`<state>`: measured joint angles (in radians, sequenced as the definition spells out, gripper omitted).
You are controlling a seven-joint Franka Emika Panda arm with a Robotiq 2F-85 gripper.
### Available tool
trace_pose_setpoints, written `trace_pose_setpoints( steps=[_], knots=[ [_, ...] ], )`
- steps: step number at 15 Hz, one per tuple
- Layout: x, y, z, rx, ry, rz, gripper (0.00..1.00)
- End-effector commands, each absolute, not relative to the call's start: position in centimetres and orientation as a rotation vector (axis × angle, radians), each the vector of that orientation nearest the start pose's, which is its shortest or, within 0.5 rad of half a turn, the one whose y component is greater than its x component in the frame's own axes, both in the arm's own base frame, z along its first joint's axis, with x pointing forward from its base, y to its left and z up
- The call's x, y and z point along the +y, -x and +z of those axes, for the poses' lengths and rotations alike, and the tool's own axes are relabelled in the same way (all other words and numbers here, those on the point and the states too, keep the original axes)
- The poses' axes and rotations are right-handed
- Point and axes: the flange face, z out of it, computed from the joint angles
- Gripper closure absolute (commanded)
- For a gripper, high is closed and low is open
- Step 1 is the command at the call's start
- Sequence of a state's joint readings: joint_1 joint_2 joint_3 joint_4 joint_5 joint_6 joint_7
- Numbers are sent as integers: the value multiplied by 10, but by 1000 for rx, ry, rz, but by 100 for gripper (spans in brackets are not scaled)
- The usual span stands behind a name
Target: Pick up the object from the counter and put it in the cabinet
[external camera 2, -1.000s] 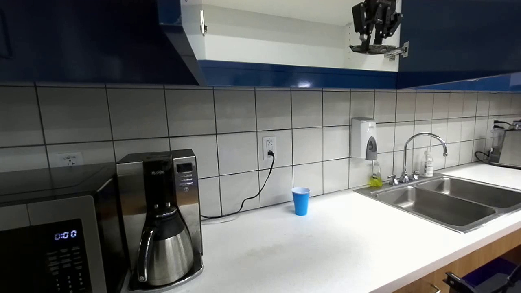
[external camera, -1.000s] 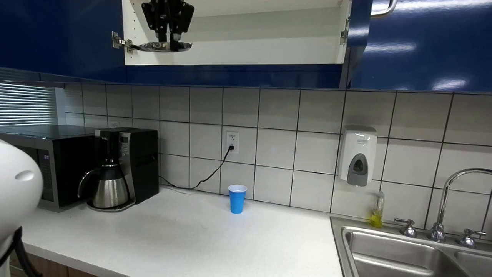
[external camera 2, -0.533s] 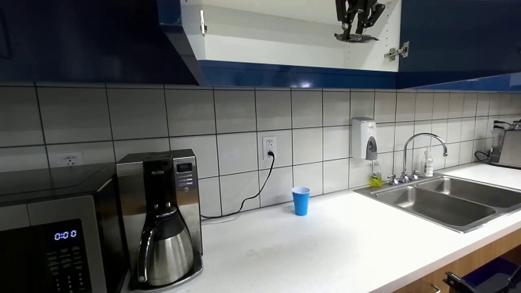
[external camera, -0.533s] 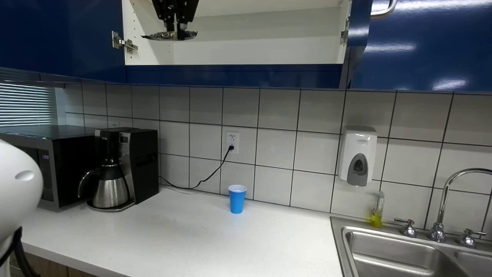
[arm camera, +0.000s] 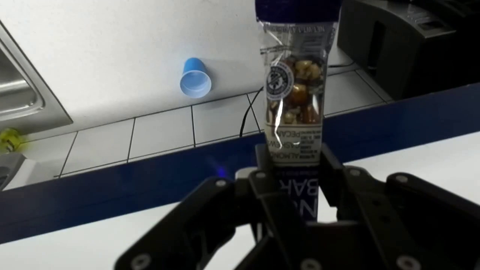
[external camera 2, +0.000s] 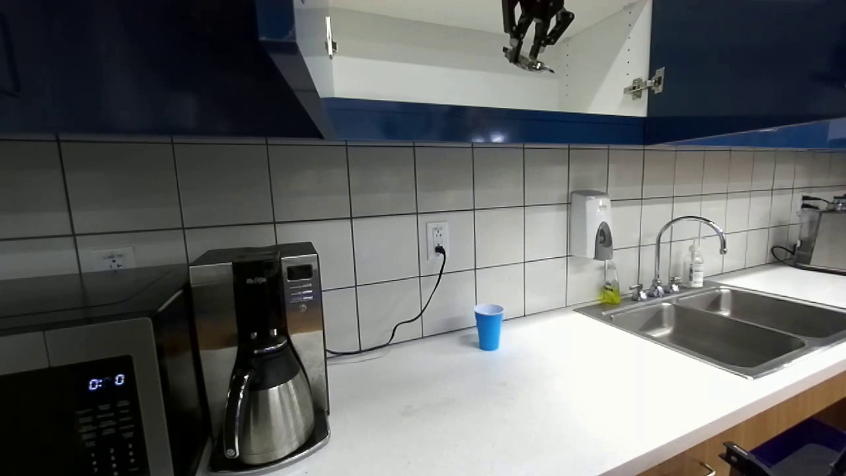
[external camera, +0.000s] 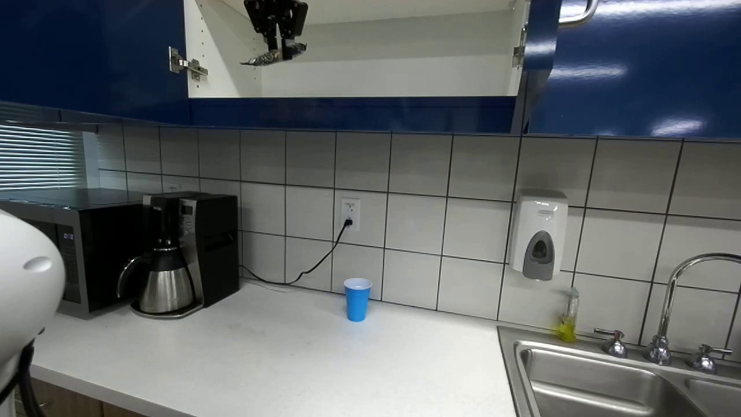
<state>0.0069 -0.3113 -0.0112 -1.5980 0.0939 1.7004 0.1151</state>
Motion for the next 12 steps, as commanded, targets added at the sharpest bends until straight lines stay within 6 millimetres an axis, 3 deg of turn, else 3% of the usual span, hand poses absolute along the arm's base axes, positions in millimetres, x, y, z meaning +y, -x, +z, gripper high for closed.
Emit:
trace_pose_setpoints(
  steps=[1, 12],
  knots=[
    [13, -479, 794, 219, 2881, -736, 91],
    [19, -538, 788, 263, 2802, -951, 91]
  ],
)
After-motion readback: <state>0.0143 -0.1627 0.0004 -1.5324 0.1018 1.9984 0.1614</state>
